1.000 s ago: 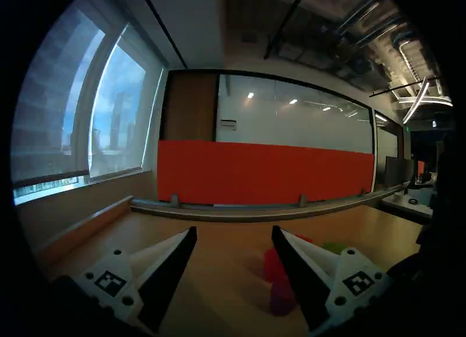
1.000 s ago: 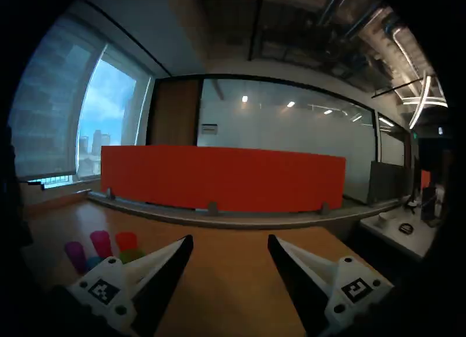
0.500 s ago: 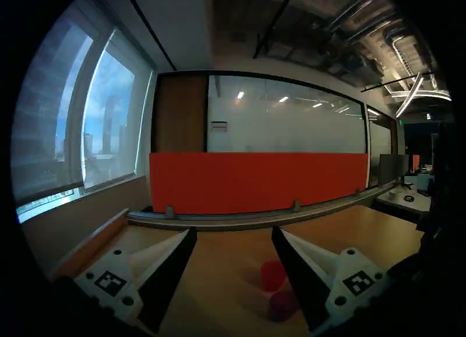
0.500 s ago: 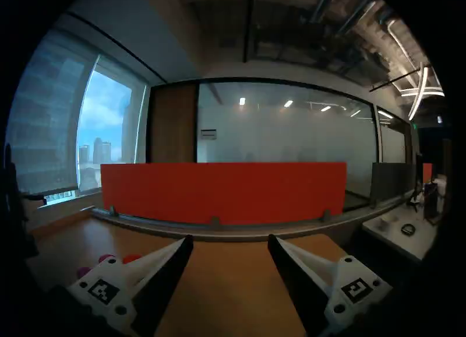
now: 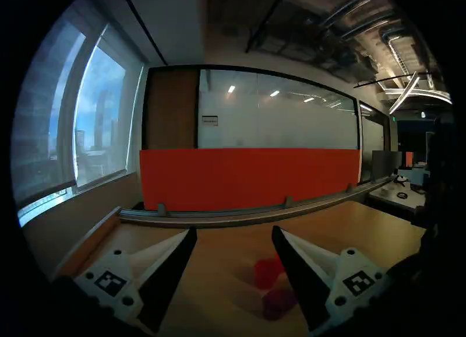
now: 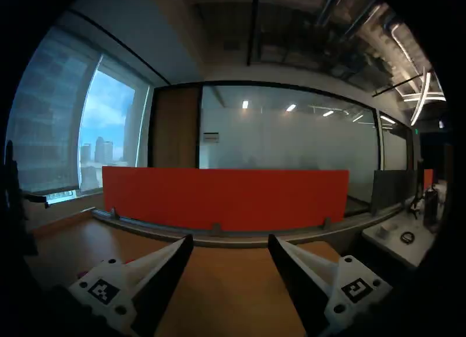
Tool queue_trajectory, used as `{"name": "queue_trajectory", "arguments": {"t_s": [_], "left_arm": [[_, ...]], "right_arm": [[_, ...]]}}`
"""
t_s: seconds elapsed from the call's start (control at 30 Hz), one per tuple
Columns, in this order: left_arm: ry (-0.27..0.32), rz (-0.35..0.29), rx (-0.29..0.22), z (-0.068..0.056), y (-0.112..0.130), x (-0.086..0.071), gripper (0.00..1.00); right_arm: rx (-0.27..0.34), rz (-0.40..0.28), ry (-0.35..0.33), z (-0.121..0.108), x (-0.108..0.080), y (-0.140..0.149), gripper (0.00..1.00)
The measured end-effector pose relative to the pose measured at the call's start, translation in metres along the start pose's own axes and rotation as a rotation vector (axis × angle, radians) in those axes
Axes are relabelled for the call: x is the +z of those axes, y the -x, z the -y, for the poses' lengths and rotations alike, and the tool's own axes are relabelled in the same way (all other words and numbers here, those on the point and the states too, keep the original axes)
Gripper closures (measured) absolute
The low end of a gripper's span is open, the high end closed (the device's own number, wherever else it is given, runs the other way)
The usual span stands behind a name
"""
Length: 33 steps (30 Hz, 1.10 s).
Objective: Pour water
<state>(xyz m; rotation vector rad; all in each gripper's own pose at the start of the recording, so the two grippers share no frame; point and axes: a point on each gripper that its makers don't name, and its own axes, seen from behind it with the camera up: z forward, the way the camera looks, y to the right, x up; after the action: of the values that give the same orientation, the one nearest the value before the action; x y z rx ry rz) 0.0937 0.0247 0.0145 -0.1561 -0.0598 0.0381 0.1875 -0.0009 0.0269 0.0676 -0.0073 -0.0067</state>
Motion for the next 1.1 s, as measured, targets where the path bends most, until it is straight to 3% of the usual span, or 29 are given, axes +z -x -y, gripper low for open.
{"name": "queue_trajectory", "arguments": {"t_s": [0.27, 0.57, 1.1], "left_arm": [[0.046, 0.021, 0.01, -0.008, 0.003, 0.0, 0.04], [0.111, 0.057, 0.015, -0.019, 0.013, 0.0, 0.04], [0.185, 0.056, 0.003, -0.033, 0.004, 0.004, 0.04]], "right_arm": [[0.009, 0.002, -0.053, 0.008, 0.003, -0.001, 0.01], [0.028, 0.018, -0.17, 0.029, 0.003, 0.0, 0.01], [-0.02, 0.045, -0.358, 0.073, -0.004, 0.003, 0.01]]}}
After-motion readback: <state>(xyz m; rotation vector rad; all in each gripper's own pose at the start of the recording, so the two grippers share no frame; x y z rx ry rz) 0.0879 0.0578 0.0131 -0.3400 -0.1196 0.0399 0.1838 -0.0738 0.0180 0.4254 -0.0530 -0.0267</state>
